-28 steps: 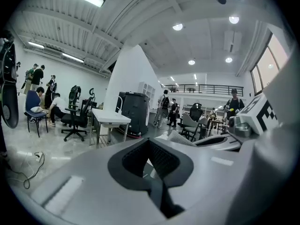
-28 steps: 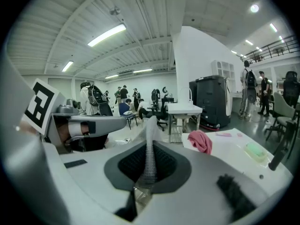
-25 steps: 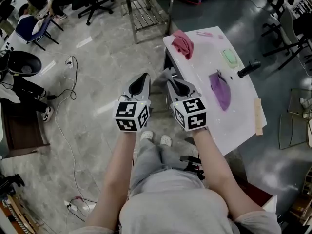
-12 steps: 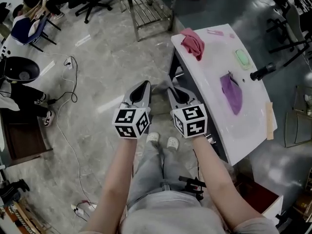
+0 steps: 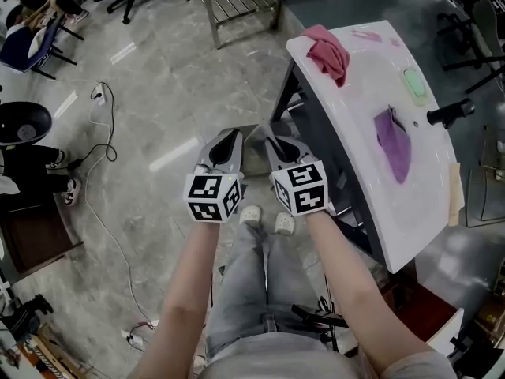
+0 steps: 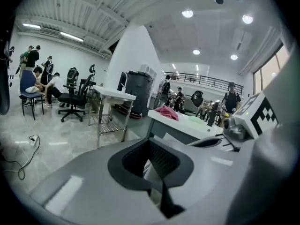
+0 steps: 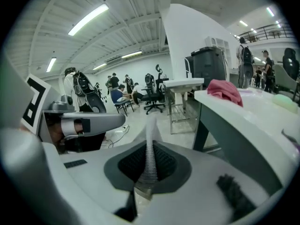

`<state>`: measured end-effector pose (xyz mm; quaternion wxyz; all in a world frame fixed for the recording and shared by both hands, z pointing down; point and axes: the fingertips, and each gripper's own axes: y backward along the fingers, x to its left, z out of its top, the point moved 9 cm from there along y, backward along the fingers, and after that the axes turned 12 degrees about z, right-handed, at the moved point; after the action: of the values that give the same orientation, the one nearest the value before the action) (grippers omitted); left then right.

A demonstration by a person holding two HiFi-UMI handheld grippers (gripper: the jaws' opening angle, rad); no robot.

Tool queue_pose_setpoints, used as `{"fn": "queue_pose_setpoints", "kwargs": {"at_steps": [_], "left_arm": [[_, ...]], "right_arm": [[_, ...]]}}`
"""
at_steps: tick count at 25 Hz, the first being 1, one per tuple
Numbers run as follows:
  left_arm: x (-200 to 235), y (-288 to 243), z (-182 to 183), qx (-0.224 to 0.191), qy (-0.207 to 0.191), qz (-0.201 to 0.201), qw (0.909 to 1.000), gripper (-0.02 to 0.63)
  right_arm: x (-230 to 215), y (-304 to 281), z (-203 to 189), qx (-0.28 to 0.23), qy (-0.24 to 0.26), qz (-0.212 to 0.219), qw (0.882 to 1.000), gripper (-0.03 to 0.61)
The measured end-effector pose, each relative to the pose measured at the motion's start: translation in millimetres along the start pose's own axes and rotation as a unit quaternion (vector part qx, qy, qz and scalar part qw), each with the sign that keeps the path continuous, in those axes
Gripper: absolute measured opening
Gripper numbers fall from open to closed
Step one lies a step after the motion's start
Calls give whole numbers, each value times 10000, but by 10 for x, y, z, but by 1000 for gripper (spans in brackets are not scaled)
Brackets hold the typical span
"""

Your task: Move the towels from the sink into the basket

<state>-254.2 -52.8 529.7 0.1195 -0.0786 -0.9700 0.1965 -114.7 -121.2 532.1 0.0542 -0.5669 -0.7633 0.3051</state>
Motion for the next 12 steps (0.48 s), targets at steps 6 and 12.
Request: {"fn": "queue_pose_setpoints", "kwargs": {"at_steps": [6,12], "left_arm": [[167,-247,-432,353,-45,-75,9993,6],[347,-539,-906,688,-24,-64,9976,6]], "right_arm": [[-162,-359,-459,250,-296,-80,9992,29],[-389,-722,-973,619,-299,-97,9976,29]]}}
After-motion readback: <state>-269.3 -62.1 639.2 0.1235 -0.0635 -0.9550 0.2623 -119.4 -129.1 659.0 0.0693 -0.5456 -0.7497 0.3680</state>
